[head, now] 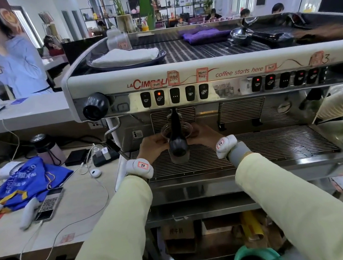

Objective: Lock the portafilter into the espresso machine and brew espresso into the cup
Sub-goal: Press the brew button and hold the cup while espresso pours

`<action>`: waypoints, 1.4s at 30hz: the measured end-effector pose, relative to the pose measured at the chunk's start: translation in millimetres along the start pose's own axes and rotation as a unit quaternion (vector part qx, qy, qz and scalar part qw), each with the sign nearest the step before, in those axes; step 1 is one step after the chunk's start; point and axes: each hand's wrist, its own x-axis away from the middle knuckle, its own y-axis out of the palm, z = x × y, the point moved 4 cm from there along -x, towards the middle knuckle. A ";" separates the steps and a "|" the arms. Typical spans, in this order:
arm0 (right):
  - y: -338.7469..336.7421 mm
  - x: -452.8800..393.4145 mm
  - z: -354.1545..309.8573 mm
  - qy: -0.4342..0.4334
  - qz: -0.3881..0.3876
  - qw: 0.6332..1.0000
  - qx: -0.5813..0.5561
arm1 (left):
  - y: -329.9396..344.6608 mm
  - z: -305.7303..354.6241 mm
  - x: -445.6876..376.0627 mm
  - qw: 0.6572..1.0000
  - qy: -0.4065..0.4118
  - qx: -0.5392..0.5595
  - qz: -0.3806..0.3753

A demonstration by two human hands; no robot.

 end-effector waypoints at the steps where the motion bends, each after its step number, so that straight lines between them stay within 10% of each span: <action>1: -1.2 0.3 0.3 -0.005 -0.006 1.000 -0.004 | -1.1 -0.7 0.1 1.000 0.003 -0.005 0.001; 12: -1.6 0.5 -0.5 -0.020 0.001 0.999 -0.042 | -3.6 9.0 4.6 0.994 0.098 0.032 -0.026; 42: 0.7 3.4 -8.3 0.000 -0.013 0.999 -0.044 | -6.2 5.2 5.0 0.999 0.002 0.036 -0.022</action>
